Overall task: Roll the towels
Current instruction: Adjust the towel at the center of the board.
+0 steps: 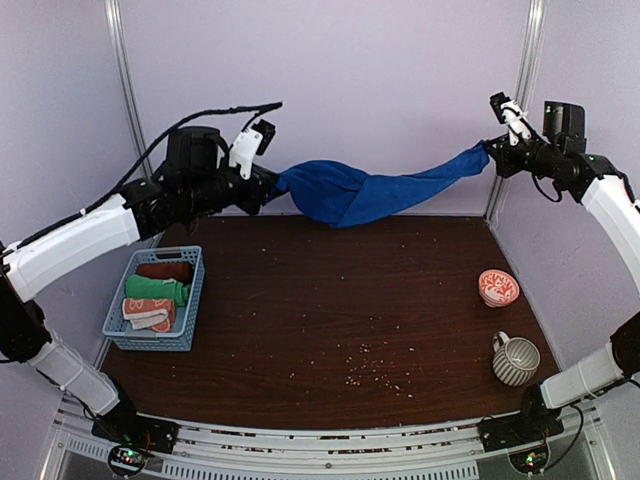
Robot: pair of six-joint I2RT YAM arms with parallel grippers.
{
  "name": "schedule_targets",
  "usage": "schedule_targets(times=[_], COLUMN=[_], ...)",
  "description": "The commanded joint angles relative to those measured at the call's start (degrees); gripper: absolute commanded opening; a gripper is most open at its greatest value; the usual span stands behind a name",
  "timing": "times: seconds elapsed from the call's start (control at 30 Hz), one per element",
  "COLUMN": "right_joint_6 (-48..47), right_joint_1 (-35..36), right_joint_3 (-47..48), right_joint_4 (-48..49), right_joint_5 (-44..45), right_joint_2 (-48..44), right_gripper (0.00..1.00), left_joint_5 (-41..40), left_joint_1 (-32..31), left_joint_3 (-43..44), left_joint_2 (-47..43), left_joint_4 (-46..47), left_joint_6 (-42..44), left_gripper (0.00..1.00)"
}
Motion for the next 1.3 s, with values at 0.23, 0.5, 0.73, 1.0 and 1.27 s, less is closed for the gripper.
schedule_targets(times=[0.23, 0.5, 0.73, 1.0, 1.27], right_joint_6=[-17.8, -24.9, -17.7, -11.0, -9.8], right_joint_1=[0.1, 0.1, 0.1, 0.1, 0.4], right_joint_3=[-28.6, -26.1, -25.2, -24.4, -25.1], right_joint_4=[-8.0, -21.1, -16.6, -13.4, -12.6], right_joint_5=[-11.3, -4.7, -4.7, -6.1, -7.1], right_joint_2=[-6.9, 6.0, 9.1, 10.6, 10.7], right_gripper=[0.00, 0.00, 0.00, 0.00, 0.06], left_joint_5=[22.0, 19.0, 14.6, 14.9, 15.9], left_joint_1=[-2.5, -1.8, 3.2, 6.1, 6.4], left_joint_3=[-27.6, -23.4, -12.9, -6.7, -7.9], left_joint_2=[-8.0, -3.6, 14.2, 27.5, 29.2], left_joint_4=[-10.7, -16.5, -13.1, -15.2, -16.1], left_joint_6=[-5.5, -3.8, -13.1, -16.7, -15.8], left_gripper=[0.11, 0.45, 0.50, 0.50, 0.43])
